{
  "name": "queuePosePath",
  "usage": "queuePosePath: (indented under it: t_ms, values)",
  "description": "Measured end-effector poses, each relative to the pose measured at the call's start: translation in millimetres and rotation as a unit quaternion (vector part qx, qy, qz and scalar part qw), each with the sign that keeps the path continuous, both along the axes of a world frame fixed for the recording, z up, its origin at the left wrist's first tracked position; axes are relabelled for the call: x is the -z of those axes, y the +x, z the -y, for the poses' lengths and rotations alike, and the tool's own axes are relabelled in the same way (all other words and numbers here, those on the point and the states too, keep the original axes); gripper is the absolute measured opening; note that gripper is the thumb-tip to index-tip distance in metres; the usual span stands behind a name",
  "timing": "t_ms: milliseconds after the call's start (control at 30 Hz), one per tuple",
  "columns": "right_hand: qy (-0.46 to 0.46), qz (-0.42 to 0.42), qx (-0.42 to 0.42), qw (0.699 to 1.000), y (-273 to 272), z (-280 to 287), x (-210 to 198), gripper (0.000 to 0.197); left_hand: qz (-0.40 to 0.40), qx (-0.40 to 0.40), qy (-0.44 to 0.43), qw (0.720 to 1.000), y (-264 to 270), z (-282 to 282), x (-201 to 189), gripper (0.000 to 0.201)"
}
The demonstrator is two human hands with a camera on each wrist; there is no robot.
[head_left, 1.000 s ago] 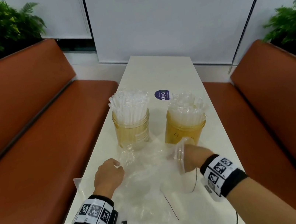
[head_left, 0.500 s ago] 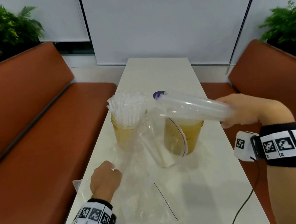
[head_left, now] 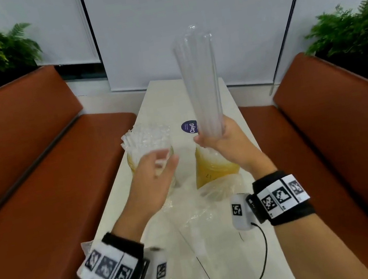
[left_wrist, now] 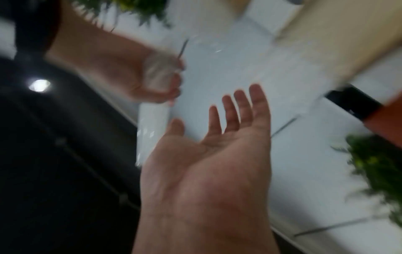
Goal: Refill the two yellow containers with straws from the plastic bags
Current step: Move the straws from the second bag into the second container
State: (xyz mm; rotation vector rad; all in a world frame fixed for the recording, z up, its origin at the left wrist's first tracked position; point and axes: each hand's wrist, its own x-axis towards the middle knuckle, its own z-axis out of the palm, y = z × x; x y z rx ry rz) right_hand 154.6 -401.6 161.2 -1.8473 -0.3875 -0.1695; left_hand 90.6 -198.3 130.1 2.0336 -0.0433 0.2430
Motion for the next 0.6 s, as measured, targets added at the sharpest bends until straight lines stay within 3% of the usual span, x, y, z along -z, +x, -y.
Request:
queuePosePath:
  t_ms: [67,167,233,300,400,467,600]
  values:
    - [0.033,-0.007,-0.015,0.999,4,-10,7,0.034,0.06,0.054,-0.107,0.991,10,26,-44,0.071]
    - [0.076,-0.014,-0.051,0.996,8,-23,11,0.052,0.114,0.058,-0.16,0.979,34,59,-86,0.088]
    - [0.072,-0.009,-0.017,0.997,12,-22,10,0.057,0.115,0.049,-0.184,0.975,51,73,-103,0.073]
    - [-0.011,0.0,0.045,0.999,17,-11,5,0.072,0.106,0.071,-0.215,0.968,67,83,-111,0.054]
    - [-0.13,0.039,0.077,0.988,20,21,-4,0.093,0.129,0.105,-0.215,0.962,87,90,-116,0.047]
    - [-0.176,0.048,0.086,0.979,22,41,-8,0.088,0.152,0.109,-0.216,0.958,97,94,-120,0.044]
    - [-0.287,-0.05,0.097,0.952,31,59,7,0.084,0.148,0.098,-0.229,0.957,116,108,-112,0.038]
